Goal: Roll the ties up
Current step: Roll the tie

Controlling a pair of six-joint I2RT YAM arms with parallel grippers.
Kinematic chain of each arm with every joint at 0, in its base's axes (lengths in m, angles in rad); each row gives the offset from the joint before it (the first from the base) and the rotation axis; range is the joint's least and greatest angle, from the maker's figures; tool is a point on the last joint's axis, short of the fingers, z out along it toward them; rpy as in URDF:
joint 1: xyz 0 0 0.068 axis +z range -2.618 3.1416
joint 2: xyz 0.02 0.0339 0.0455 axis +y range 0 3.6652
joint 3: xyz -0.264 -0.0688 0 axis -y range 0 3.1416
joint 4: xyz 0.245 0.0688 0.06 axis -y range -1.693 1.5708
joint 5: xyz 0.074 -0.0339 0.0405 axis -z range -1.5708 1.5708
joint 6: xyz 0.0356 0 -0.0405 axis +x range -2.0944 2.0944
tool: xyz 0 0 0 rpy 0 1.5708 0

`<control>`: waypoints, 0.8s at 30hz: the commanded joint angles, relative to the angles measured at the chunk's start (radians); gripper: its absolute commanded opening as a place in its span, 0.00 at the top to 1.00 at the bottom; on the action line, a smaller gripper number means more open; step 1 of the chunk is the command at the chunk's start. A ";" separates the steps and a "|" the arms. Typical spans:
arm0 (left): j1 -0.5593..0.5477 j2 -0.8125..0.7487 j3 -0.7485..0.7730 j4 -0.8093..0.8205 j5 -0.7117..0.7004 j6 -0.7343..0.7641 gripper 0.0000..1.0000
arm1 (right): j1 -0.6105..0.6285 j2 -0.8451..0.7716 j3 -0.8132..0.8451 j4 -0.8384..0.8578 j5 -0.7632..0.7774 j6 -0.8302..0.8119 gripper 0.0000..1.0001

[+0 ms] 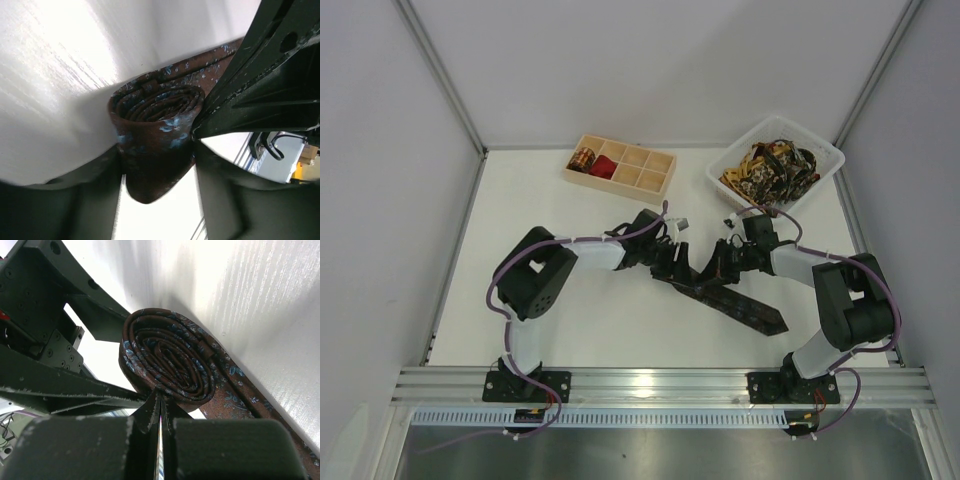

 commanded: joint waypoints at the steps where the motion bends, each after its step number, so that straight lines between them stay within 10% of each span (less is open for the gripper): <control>1: -0.021 0.010 -0.002 0.070 0.028 -0.027 0.44 | -0.001 0.021 -0.010 -0.012 0.057 -0.040 1.00; 9: -0.018 -0.022 0.052 -0.162 -0.153 0.014 0.64 | 0.000 0.002 0.030 -0.056 0.074 -0.055 1.00; 24: -0.010 -0.114 0.043 -0.358 -0.280 0.097 0.65 | 0.069 -0.012 0.087 -0.081 0.089 -0.034 1.00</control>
